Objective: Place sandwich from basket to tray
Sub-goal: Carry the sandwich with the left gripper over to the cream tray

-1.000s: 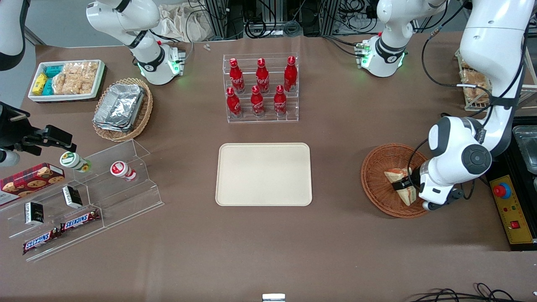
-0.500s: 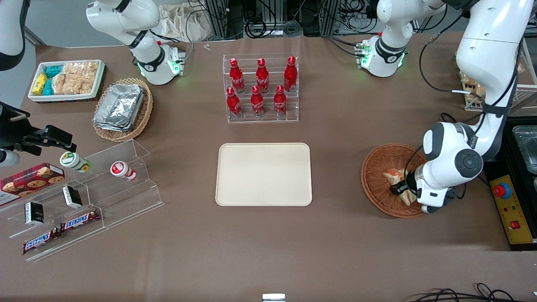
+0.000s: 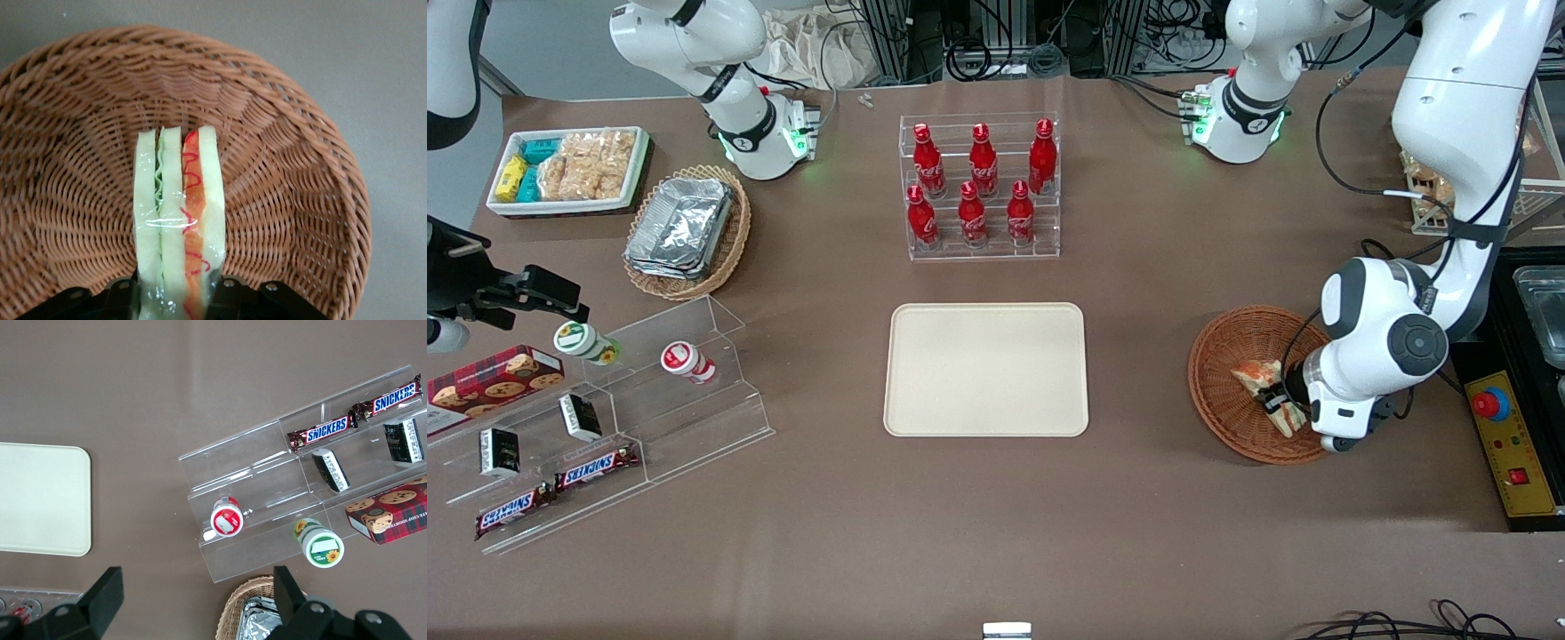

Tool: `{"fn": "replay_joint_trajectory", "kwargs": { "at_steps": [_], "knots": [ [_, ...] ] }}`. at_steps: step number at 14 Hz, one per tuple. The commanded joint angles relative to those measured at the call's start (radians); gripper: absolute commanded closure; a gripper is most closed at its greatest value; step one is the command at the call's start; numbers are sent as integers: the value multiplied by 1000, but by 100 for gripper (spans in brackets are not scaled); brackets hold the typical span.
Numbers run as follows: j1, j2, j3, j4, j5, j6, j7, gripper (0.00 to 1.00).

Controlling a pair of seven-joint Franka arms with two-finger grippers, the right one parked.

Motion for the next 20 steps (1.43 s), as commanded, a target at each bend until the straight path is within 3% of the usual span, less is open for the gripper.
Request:
{"fn": "replay_joint_trajectory", "kwargs": {
  "at_steps": [1, 7, 11, 20],
  "knots": [
    [-16, -87, -13, 35, 14, -117, -26, 100],
    [-15, -141, -205, 328, -3, -528, -17, 100],
    [-27, -134, -345, 356, 0, -524, -52, 100],
    [-222, 20, -339, 334, 32, -359, -59, 100]
  ]
}}
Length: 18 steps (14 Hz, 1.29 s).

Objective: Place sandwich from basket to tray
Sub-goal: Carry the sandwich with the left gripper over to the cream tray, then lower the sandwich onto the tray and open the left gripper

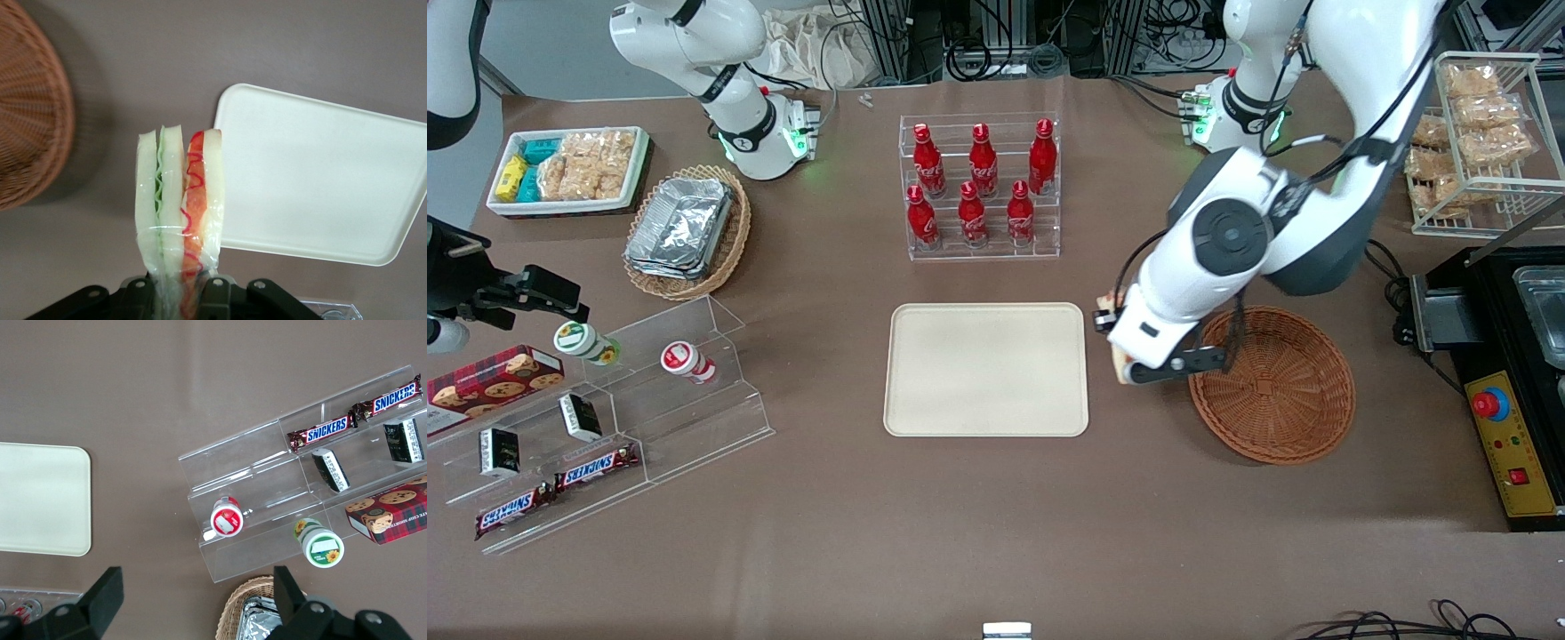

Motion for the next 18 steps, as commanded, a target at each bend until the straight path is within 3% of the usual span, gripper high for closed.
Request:
{"fn": "replay_joint_trajectory", "kwargs": {
  "at_steps": [1, 9, 12, 13, 14, 15, 16, 18],
  "knots": [
    [-44, 75, 6, 16, 70, 46, -14, 100],
    [-135, 328, 8, 22, 340, 287, -110, 100],
    [-159, 359, 17, 20, 372, 305, -110, 100],
    [-159, 362, 17, 20, 372, 305, -110, 78],
    [-159, 364, 17, 23, 374, 304, -99, 49],
    [-161, 364, 17, 22, 375, 298, -105, 13],
    [-161, 361, 17, 20, 377, 293, -106, 0],
    [-158, 356, 18, 26, 377, 284, -108, 0]
  ]
}}
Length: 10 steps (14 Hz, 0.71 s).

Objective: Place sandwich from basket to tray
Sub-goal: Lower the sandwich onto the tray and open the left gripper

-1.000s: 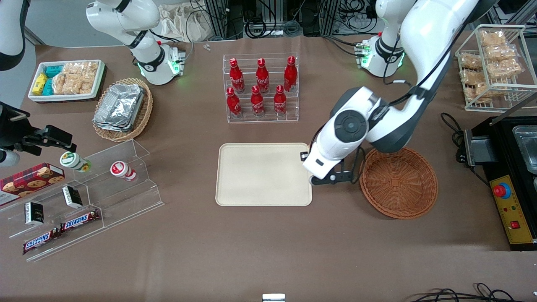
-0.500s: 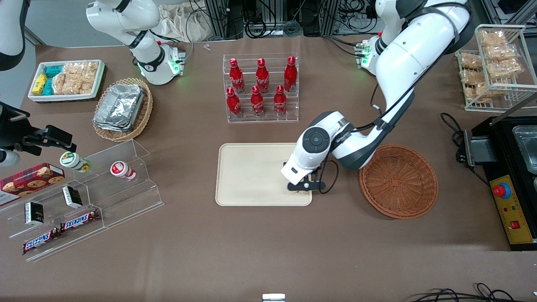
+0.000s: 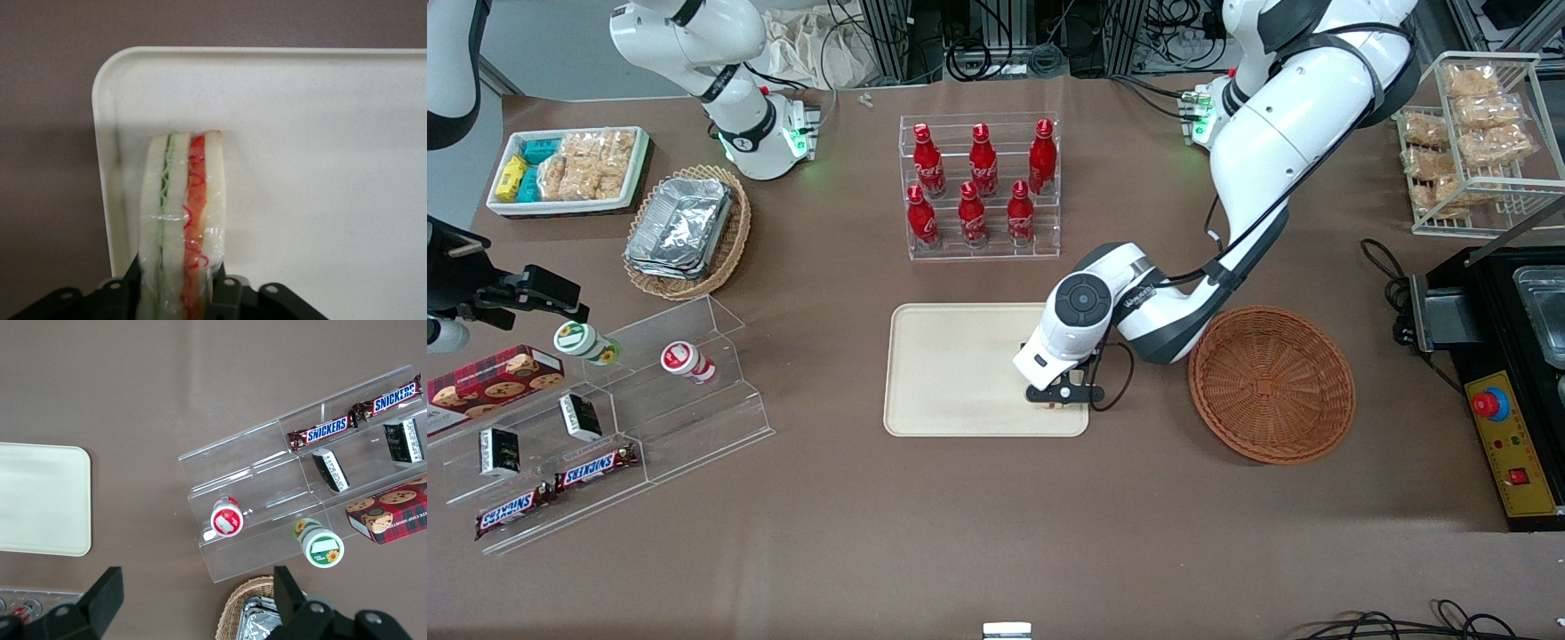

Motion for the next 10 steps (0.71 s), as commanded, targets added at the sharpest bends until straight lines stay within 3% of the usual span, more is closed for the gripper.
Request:
{"fn": "replay_joint_trajectory", "kwargs": {
  "at_steps": [1, 4, 7, 10],
  "knots": [
    [-9, -9, 6, 26, 24, -20, -18, 0],
    [16, -84, 6, 50, 6, -81, -21, 0],
    [60, -130, 1, 179, -2, -260, -80, 0],
    [181, -230, -16, 226, -101, -381, -47, 0]
  ]
}}
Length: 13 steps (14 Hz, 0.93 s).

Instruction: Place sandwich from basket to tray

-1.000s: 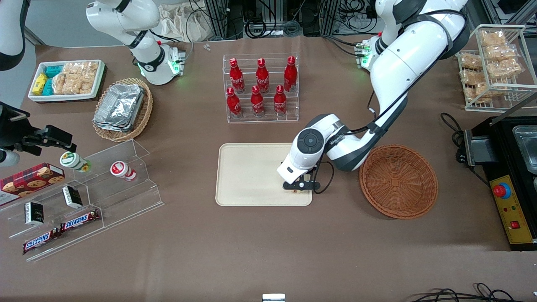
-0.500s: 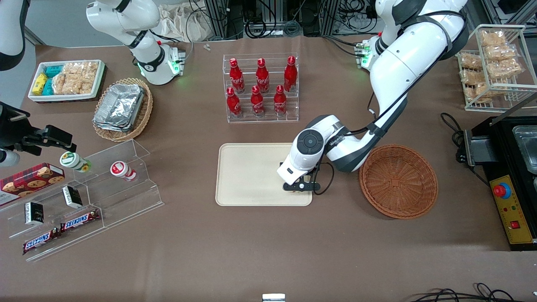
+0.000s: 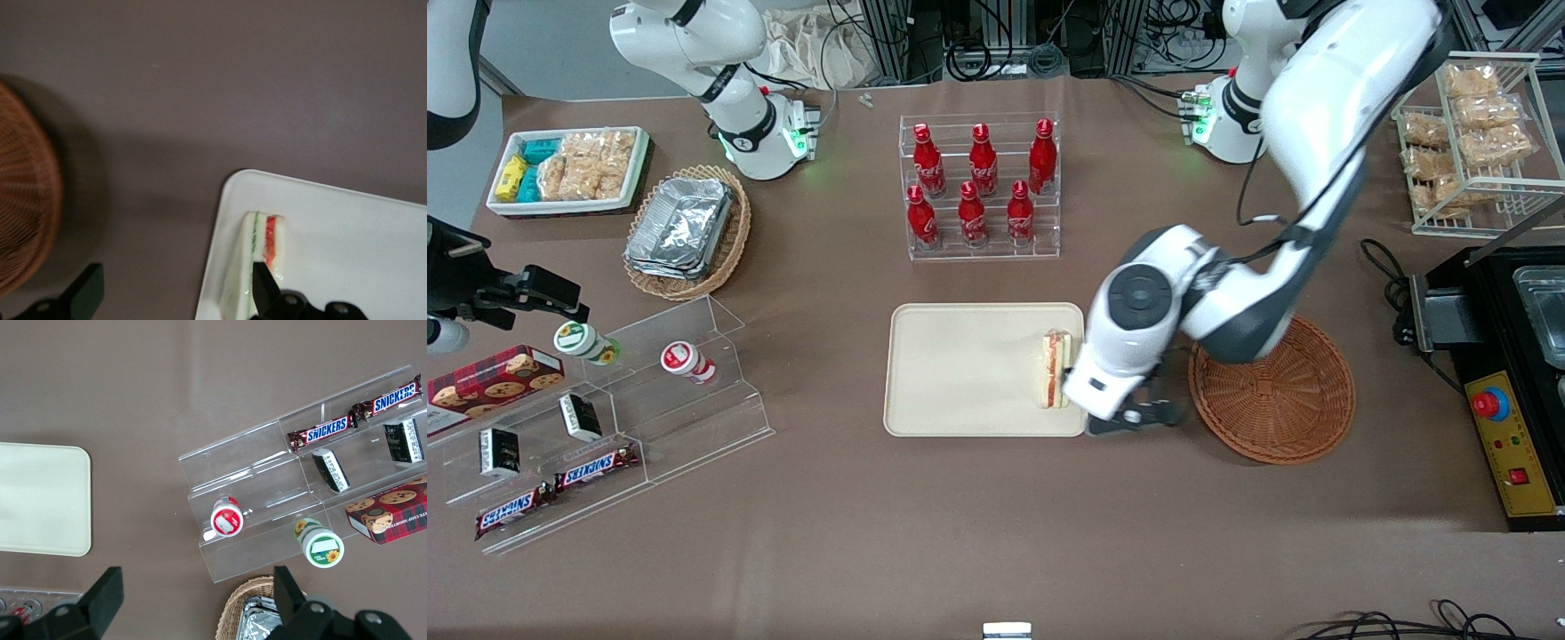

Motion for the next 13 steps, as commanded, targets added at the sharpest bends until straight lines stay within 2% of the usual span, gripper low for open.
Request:
{"fn": "replay_joint_trajectory", "kwargs": {
  "at_steps": [1, 5, 7, 9, 13],
  "knots": [
    [117, -129, -12, -25, -101, -80, 48, 0],
    [298, -372, -12, -212, -210, -144, 289, 0],
    [356, -459, -12, -270, -225, -154, 484, 0],
    [410, -498, -9, -271, -265, -223, 661, 0],
    [476, -527, -9, -263, -317, -236, 714, 0]
  ]
}}
